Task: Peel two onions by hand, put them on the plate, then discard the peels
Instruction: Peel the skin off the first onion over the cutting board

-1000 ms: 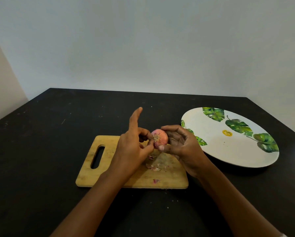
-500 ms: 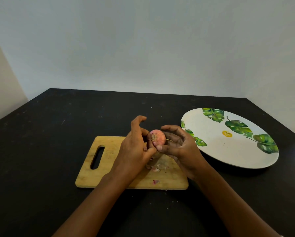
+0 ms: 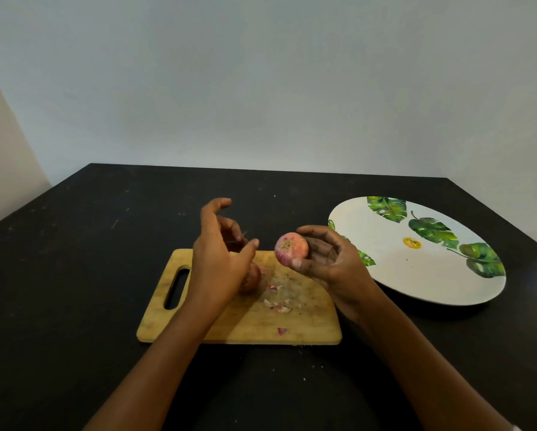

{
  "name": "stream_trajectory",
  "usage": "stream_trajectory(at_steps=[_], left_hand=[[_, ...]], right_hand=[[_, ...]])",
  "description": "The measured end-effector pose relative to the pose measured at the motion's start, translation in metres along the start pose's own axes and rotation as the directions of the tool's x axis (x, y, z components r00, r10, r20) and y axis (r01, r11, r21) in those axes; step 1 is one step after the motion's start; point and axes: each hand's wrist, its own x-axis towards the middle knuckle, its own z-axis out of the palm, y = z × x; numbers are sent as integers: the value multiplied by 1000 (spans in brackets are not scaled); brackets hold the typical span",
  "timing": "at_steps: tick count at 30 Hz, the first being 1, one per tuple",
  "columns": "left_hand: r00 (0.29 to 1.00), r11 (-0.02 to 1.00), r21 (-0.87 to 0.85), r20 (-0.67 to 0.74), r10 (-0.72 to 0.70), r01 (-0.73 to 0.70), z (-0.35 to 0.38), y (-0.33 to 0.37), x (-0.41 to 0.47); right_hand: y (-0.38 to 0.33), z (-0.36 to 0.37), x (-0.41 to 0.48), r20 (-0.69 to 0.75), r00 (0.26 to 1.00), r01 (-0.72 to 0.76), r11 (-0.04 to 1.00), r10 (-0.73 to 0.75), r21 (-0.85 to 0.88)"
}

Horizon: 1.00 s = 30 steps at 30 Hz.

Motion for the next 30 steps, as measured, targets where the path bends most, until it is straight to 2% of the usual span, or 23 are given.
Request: stream_trajectory(at_steps=[6, 11, 17, 22, 30], left_hand=[[967, 965, 169, 188, 169, -202, 7, -3, -9], [950, 945, 154, 172, 261, -288, 11, 3, -15], [971, 978, -7, 112, 209, -210, 10, 5, -14], [978, 978, -65, 52, 202, -198, 8, 8, -13], [976, 987, -155, 207, 62, -30, 1, 14, -8]], right_hand=[[1, -5, 3, -39, 998, -37, 983, 44, 179], [-1, -3, 1, -3, 999, -35, 989, 36, 144], [-6, 1, -2, 75, 997, -32, 997, 26, 76], [-8, 2, -3, 108, 994, -37, 997, 30, 68], [-12, 3, -4, 222, 970, -115, 991, 98, 64]])
